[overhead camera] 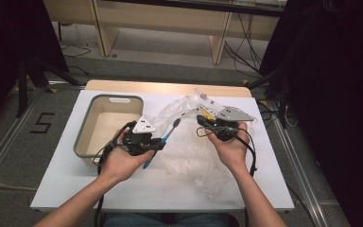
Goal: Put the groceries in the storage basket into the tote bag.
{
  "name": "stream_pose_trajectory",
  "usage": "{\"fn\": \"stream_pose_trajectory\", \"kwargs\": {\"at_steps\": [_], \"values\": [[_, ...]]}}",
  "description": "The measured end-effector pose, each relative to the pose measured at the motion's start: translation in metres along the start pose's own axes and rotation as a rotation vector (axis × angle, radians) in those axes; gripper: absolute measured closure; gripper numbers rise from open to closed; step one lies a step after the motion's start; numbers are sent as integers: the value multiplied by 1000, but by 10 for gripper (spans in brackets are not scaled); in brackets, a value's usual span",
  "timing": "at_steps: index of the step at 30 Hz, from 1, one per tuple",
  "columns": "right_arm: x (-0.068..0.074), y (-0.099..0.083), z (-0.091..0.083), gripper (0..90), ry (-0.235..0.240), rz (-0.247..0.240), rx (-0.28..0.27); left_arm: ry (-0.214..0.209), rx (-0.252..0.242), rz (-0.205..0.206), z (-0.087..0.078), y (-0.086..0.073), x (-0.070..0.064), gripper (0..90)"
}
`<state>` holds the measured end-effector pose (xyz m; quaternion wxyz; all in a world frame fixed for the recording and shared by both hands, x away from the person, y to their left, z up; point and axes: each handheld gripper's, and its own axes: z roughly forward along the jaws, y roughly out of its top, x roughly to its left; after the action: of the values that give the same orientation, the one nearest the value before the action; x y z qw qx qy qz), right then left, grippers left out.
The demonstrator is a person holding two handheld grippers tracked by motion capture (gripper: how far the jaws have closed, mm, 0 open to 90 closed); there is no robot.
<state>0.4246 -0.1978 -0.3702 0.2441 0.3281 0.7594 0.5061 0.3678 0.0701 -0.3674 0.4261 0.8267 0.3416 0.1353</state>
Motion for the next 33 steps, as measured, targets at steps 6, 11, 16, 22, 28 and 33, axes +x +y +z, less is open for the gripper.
{"fn": "stream_pose_trajectory", "kwargs": {"at_steps": [6,11,16,22,28,33], "values": [[0,0,0,900,1,0,0,-12,27,17,11,-5,-8,785],[0,0,0,900,2,0,-2,-22,55,24,20,-9,-13,785],[0,0,0,900,3,1,0,-24,75,31,27,-11,-16,785],[0,1,-1,900,7,5,-5,-19,88,30,33,-12,-17,785],[1,1,-1,900,8,5,-6,-17,107,27,36,-14,-17,785],[1,1,-1,900,9,5,-8,0,127,20,41,-15,-16,785]]}}
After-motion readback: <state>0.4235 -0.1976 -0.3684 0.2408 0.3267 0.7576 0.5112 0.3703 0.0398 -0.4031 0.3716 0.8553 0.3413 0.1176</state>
